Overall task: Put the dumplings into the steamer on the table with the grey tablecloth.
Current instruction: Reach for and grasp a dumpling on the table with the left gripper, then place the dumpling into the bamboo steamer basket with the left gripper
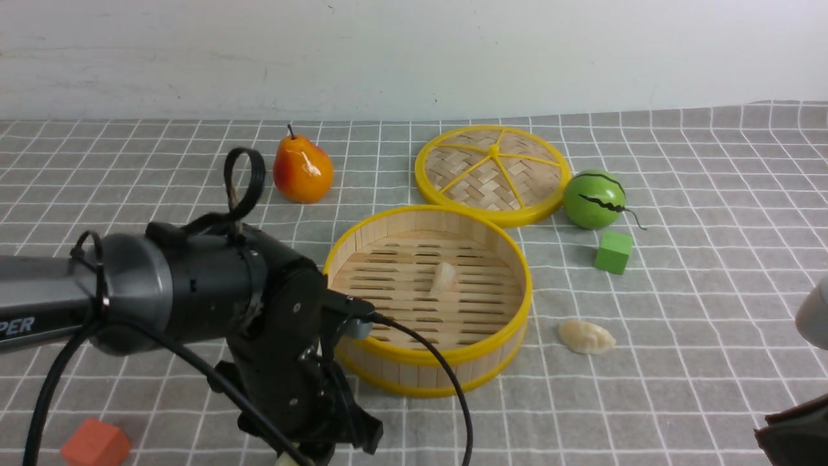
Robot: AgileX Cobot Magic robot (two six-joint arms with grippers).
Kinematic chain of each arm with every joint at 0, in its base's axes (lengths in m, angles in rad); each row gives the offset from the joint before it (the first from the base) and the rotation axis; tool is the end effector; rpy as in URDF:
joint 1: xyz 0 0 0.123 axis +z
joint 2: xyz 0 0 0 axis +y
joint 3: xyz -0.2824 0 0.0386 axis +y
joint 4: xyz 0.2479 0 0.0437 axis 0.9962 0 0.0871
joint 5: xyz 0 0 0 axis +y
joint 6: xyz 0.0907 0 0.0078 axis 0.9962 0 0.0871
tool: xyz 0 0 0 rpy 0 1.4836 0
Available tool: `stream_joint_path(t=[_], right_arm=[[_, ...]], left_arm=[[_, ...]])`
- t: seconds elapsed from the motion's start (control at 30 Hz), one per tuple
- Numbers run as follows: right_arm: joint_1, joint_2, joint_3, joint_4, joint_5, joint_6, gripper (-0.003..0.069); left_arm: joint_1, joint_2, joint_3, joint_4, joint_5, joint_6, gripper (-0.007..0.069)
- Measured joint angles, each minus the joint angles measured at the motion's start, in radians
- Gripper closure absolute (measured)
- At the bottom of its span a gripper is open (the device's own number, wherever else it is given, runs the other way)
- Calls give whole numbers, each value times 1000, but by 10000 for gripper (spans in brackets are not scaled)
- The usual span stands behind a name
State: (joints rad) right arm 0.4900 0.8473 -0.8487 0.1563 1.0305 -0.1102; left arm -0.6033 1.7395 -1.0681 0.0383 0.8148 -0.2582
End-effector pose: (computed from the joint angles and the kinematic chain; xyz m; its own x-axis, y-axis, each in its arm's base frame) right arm 0.1206 0.0781 0.3315 -0.6947 -0.4035 -0.5955 -0.5568 0.8257 0.0901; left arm 0.2668 -0.1807 0.1852 -0.9190 0.3542 -0.1730 0.3617 0.9322 -0.0127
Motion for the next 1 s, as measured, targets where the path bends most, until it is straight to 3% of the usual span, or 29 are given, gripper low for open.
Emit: stream_joint_path(t=[0.23,0.5,0.8,1.0], right_arm=[[0,0,0,0,-6,0,563],[0,0,0,-5,0,76,554],[0,0,0,-107,38,162,548],[0,18,-2,-187,46,232,538]], left_arm=[[0,-31,-312,-25,68,0,328],[60,212,-664,-49,134,-3,333],[89,465,-803,-38,118,-19,335],[89,484,-824,-38,107,-33,326]])
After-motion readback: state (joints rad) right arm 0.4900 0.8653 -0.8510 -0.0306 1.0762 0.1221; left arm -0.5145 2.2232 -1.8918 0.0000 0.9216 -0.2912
